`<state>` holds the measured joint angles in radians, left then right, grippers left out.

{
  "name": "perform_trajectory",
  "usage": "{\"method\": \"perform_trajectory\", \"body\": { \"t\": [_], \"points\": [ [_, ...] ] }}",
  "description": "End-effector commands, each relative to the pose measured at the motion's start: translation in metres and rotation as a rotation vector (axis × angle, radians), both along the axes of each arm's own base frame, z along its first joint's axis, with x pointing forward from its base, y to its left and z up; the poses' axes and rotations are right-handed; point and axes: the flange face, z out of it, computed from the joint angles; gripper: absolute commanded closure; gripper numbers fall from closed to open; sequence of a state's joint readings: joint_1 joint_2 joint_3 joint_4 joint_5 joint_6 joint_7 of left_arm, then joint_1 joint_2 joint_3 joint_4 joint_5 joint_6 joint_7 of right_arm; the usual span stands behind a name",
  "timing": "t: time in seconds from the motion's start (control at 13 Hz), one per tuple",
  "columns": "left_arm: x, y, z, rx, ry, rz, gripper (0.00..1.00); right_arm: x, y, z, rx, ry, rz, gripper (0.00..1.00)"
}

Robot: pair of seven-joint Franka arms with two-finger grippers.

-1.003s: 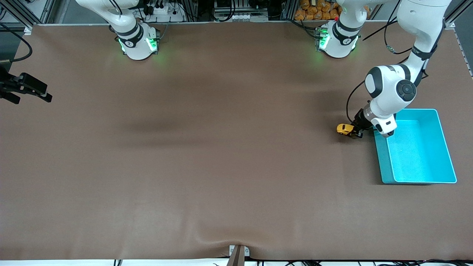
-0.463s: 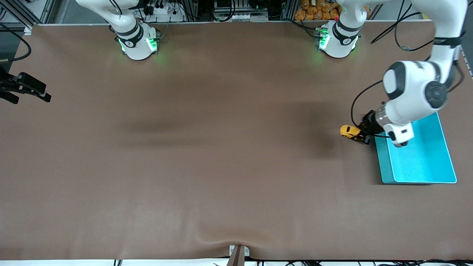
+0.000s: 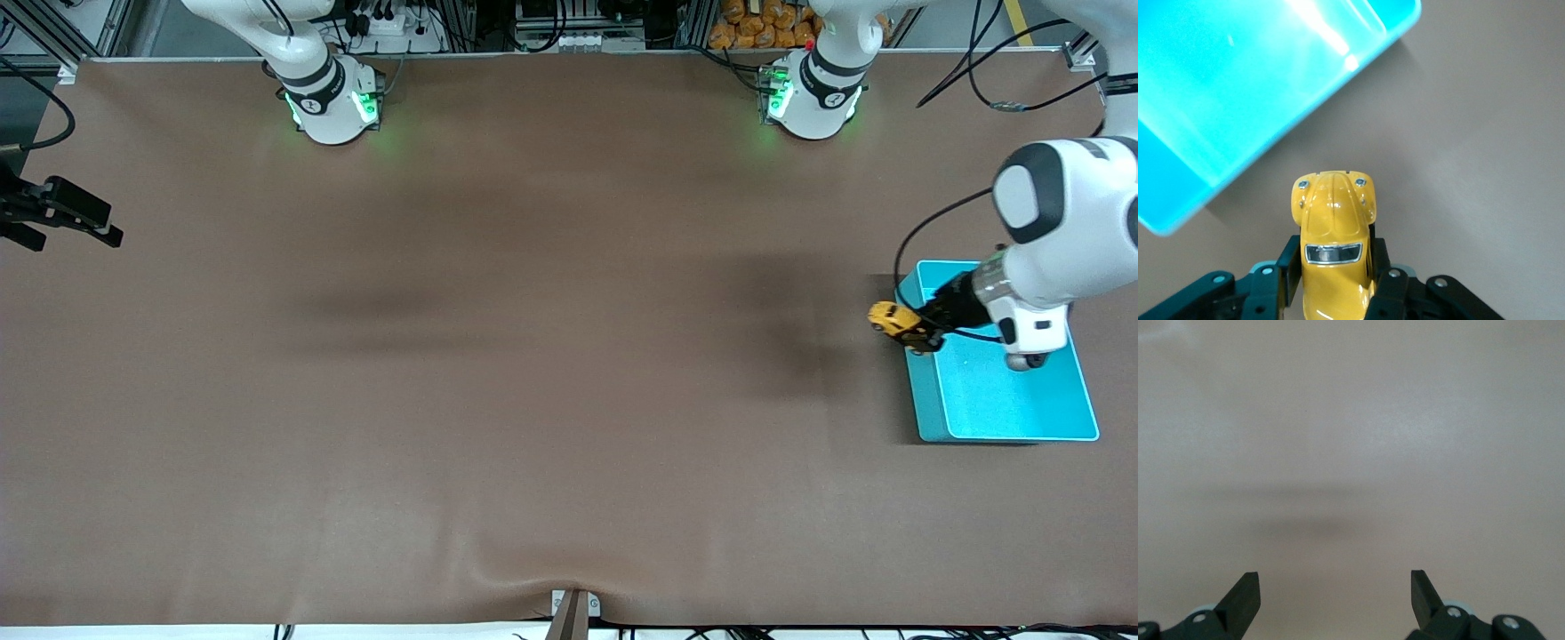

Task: Wind and store yellow beetle car
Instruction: 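Lift the yellow car with the left gripper over the blue bin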

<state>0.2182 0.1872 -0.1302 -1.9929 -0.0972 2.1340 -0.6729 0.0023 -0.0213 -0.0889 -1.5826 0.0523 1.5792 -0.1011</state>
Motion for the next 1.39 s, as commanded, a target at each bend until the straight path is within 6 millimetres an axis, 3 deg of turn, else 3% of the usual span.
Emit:
{"method": "perform_trajectory", "body": {
  "t": [0.0,0.23,0.46,0.69,0.85,1.0,1.31],
  "points": [
    [0.024,0.041,-0.007,0.039,-0.007,-0.15,1.0,0.005,-0.004,-0.001,-0.016,0.014,-0.017,0.0],
    [0.034,0.082,-0.022,0.077,-0.002,-0.302,1.0,0.009,-0.016,-0.009,-0.009,0.021,-0.007,0.0],
    [0.028,0.116,-0.03,0.064,-0.013,-0.469,1.0,0.01,-0.015,-0.008,-0.011,0.016,-0.004,0.0],
    [0.028,0.118,-0.038,0.058,-0.028,-0.627,1.0,0.011,-0.006,-0.003,-0.008,0.006,-0.01,0.0],
    [0.025,0.134,-0.046,0.057,-0.037,-0.642,1.0,0.011,-0.001,-0.004,-0.003,0.015,-0.061,0.0],
    [0.023,0.14,-0.062,0.044,-0.028,-0.686,1.0,0.011,0.008,-0.002,-0.02,0.009,-0.054,0.0],
    [0.022,0.164,-0.088,0.117,-0.005,-0.806,1.0,0.011,0.007,-0.002,-0.026,0.009,-0.057,0.0]
  ]
}}
